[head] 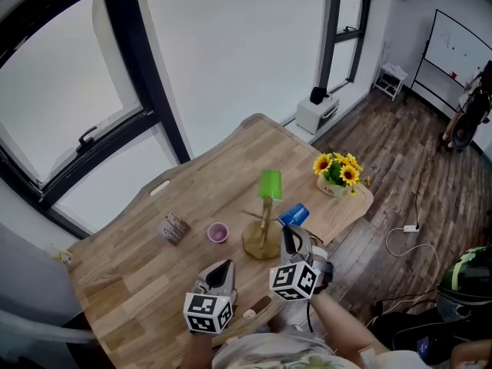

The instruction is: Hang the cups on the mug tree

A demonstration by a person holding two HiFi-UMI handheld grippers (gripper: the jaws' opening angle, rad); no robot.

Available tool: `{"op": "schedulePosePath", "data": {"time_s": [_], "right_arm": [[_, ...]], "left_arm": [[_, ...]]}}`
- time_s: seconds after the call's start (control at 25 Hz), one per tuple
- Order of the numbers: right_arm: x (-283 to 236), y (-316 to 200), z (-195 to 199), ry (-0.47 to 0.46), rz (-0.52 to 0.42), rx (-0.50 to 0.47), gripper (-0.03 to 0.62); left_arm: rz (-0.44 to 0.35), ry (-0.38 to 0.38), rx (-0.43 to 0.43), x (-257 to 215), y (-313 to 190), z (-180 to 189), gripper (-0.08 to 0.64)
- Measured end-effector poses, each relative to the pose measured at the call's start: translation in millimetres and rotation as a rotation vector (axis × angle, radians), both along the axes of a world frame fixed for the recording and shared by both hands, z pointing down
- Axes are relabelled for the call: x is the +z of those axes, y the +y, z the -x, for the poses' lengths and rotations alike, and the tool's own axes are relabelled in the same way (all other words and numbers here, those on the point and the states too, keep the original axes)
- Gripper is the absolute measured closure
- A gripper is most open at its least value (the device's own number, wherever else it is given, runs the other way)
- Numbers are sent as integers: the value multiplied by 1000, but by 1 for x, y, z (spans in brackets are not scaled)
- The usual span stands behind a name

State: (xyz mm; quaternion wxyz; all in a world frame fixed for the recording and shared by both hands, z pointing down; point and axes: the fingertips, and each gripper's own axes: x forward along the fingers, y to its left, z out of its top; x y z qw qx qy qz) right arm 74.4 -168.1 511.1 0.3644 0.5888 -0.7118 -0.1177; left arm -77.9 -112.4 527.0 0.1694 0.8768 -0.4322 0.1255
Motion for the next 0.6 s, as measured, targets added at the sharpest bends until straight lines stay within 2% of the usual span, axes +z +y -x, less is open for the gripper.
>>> {"op": "schedulePosePath", "data": {"time_s": [0.6], "right_arm": [[10, -5, 22, -19, 37, -33, 557]], "left_arm": [[1, 15, -25, 4, 2, 15, 560]]}}
